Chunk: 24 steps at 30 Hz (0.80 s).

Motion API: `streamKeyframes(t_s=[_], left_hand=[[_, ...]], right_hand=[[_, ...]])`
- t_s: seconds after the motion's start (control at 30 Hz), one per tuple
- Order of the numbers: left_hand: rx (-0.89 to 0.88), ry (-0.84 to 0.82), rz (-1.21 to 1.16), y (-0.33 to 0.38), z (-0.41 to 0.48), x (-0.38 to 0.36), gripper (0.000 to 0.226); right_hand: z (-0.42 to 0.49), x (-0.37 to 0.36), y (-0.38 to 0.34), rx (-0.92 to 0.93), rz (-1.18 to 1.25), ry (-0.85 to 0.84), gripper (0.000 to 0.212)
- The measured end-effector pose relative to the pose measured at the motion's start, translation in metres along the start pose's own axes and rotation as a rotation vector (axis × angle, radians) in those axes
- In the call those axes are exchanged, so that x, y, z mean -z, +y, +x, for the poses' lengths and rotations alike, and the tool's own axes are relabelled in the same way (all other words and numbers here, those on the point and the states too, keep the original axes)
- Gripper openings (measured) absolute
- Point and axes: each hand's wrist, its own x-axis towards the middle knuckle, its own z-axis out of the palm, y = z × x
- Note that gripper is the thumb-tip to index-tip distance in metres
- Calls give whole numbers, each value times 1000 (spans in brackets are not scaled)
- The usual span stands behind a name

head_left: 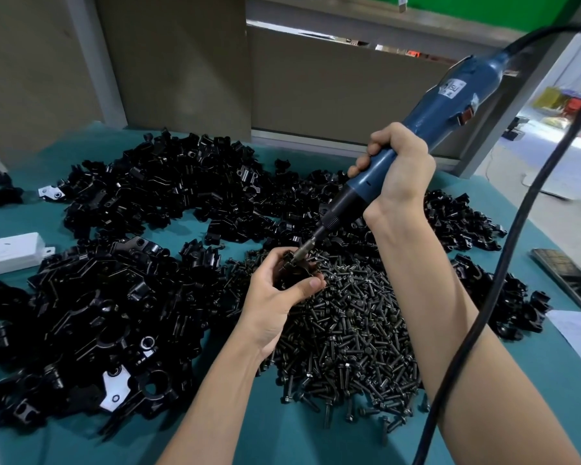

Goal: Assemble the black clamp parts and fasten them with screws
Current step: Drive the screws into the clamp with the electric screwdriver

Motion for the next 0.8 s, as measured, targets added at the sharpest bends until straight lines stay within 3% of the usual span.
streamKeyframes(t_s=[0.8], left_hand=[[-17, -6, 6, -1, 0, -1, 47]], right_hand=[[-1, -1, 4, -36, 13, -12, 18]])
